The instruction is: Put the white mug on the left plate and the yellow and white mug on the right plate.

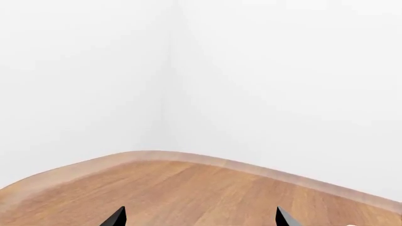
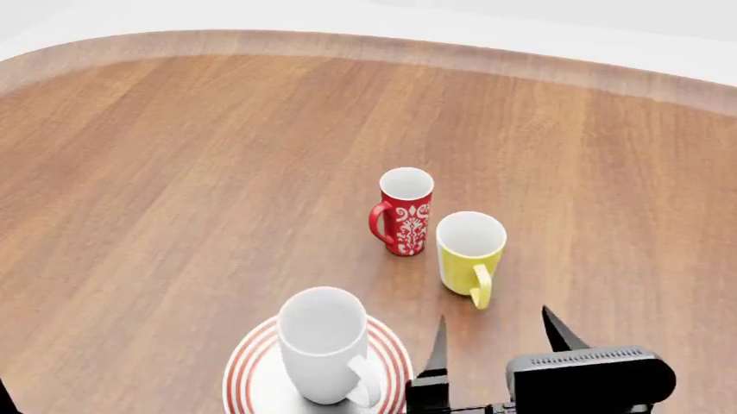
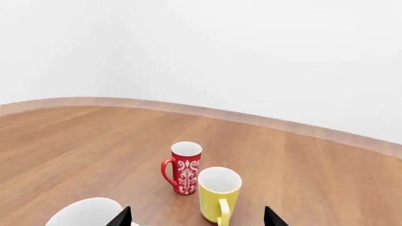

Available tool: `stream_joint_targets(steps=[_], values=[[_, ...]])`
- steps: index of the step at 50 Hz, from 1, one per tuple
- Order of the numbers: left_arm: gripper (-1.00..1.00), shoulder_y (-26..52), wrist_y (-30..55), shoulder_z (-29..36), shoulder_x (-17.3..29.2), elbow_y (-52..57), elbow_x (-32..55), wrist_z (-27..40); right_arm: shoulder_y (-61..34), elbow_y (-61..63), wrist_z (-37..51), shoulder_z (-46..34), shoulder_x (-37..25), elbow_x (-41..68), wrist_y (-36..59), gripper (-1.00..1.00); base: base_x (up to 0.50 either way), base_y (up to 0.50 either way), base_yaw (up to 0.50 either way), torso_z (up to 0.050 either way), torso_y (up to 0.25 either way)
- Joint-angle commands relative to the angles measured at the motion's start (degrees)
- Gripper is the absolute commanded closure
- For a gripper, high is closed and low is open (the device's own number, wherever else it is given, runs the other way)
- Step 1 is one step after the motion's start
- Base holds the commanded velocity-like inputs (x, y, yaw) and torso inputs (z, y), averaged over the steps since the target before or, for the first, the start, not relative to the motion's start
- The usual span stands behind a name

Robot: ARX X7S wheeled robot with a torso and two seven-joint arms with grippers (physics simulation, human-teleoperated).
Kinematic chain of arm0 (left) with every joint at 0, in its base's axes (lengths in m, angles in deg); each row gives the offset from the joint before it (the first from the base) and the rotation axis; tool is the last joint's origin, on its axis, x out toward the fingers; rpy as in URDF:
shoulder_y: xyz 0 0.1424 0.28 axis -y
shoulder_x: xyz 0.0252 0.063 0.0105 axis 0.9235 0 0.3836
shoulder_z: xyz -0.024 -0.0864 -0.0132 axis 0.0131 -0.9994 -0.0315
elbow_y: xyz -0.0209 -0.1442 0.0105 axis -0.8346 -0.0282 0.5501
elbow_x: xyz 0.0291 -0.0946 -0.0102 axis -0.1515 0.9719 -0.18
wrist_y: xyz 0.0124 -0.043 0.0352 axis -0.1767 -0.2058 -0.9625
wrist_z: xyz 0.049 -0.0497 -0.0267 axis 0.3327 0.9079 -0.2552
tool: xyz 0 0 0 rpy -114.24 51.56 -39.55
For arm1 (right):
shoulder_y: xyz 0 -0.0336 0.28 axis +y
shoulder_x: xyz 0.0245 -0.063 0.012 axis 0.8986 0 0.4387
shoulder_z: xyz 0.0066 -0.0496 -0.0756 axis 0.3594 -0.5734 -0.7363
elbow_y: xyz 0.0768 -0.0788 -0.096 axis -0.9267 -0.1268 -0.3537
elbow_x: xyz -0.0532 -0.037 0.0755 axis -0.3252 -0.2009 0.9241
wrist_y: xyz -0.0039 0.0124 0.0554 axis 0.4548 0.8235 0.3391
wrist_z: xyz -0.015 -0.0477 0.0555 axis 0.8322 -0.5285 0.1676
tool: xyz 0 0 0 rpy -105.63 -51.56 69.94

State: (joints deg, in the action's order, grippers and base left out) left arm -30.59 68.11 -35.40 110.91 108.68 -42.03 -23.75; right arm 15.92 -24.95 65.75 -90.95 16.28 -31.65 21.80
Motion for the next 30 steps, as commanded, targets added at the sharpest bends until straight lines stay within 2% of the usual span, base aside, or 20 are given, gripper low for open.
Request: stream_joint_targets(steps=[1,11,28,30], values=[[-1.0,-0.33,-0.07,0.03,0.29,0.28,0.08,0.08,-7.86,-7.9,1.26,0.17,1.91,0.2,3.88,-1.0,0.0,0.0,0.0,0.0,0.0],[-1.0,-0.1,-0.07,0.63,0.39,-0.27,-0.37,0.0,-19.96,-27.49,-3.92,-1.31,3.7,0.5,3.34,-1.0,0.0,0.0,0.0,0.0,0.0],[-1.0,-0.39,-0.18,0.74,0.68,-0.03,-0.31,0.19,-21.79,-27.93,-4.36,-1.49,3.77,1.96,5.7,-1.0,0.0,0.0,0.0,0.0,0.0],[-1.0,-0.23,-0.97,0.58,0.65,-0.55,-0.05,-0.37,-24.64,-31.43,-4.24,-1.86,4.39,1.06,5.0,-1.0,0.0,0.0,0.0,0.0,0.0]])
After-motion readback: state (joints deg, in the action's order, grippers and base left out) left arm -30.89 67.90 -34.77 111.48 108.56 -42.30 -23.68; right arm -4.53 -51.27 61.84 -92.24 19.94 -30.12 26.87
